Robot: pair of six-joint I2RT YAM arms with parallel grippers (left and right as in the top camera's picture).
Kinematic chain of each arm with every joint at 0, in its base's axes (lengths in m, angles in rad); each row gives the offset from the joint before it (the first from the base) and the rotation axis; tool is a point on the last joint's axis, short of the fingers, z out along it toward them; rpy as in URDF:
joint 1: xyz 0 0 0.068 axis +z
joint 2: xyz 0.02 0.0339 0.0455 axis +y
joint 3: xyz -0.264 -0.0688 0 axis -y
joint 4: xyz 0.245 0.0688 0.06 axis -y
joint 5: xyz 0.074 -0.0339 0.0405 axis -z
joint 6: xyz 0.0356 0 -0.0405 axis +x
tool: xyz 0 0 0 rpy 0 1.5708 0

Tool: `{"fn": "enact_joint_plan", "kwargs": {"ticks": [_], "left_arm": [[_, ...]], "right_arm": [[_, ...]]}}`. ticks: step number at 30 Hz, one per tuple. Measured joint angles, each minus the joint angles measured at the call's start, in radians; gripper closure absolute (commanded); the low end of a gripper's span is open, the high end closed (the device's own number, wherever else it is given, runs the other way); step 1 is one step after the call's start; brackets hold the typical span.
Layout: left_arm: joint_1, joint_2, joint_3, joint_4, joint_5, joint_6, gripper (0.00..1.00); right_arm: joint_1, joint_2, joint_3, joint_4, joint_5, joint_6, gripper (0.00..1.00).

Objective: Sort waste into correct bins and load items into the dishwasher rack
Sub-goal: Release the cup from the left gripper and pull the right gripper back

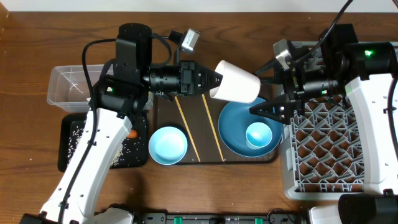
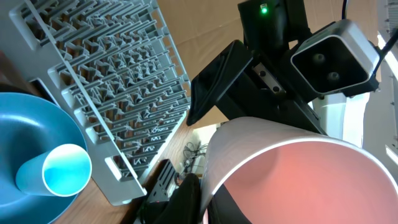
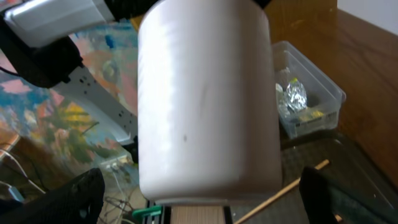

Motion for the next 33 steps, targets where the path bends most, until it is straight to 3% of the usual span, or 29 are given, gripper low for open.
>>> {"fn": "enact_joint_plan", "kwargs": {"ticks": [12,21,26,33], "left_arm": [[0.0,0.0,0.0,-0.002,0.004,0.0,0.91],[-0.008,0.0,0.0,-0.003,0.004,0.003,0.92],[-0.039,0.0,0.0,-0.003,0.004,0.006,0.91],[-0.042,0.0,0.0,-0.003,0.002,0.008,0.92]], "right_arm": [[0.018,0.0,0.0,0.016,-0.028,0.0,0.01],[0.018,0.0,0.0,0.037,-0.031,-0.003,0.06],[0.018,0.0,0.0,0.042,-0.04,-0.005,0.13],[0.022,0.0,0.0,0.042,-0.053,-0.014,0.34]]}}
